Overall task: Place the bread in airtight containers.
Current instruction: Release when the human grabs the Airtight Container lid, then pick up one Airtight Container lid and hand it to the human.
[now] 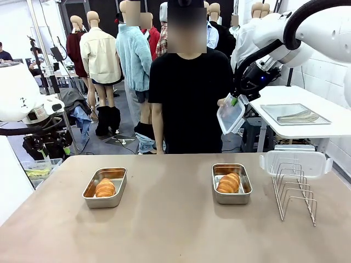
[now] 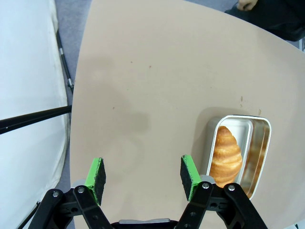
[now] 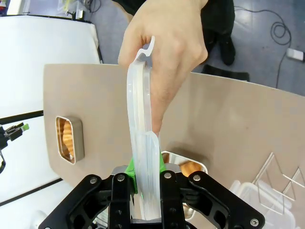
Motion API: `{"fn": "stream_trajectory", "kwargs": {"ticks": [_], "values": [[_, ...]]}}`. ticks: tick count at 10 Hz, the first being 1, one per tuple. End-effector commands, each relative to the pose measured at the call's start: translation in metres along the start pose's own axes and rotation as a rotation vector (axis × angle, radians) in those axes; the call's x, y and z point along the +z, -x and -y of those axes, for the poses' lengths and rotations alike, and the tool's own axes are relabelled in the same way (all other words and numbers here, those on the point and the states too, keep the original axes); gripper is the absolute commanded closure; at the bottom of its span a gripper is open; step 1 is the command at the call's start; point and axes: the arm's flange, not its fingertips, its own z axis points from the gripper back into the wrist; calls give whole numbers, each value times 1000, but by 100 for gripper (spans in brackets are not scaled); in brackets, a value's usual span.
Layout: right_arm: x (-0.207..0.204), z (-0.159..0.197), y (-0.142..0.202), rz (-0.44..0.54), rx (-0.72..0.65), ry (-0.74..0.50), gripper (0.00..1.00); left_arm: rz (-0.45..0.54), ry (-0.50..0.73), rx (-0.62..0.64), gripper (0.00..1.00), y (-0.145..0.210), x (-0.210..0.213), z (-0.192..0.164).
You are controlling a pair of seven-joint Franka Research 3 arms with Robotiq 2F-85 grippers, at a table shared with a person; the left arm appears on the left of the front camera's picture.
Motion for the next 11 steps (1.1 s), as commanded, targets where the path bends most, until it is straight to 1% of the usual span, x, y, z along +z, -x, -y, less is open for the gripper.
{"fn": "stream_trajectory", "kwargs": {"ticks": [1, 6, 7, 10, 11], "values": [[1, -1, 2, 2, -2, 6, 100, 0, 0, 1, 18, 0, 1, -1], [1, 1, 0, 2, -1, 0, 100, 0, 0, 1, 18, 0, 1, -1], [1, 1, 1, -14, 25, -10, 80, 0, 0, 1, 18, 0, 1, -1], [6, -1, 5, -16, 29, -9, 21, 0, 0, 1, 18, 0, 1, -1], [8, -2, 6, -15, 20, -18, 15, 0, 0, 1, 18, 0, 1, -1]]}}
